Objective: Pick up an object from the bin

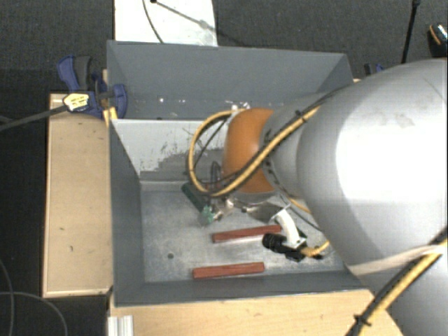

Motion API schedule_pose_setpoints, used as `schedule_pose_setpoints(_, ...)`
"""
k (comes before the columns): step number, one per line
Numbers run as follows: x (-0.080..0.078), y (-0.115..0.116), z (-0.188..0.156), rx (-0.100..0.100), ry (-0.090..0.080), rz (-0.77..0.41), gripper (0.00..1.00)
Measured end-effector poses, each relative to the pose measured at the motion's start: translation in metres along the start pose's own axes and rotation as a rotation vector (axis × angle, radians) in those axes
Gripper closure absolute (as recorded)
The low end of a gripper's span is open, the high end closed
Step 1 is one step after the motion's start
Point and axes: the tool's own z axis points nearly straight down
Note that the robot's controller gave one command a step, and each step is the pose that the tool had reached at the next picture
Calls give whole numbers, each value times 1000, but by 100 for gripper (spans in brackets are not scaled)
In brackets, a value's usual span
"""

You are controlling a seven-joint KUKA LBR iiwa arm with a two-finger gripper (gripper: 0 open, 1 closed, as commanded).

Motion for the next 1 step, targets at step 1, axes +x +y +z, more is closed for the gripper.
schedule_pose_setpoints(1, 12, 7, -142, -7, -1, 47, 100)
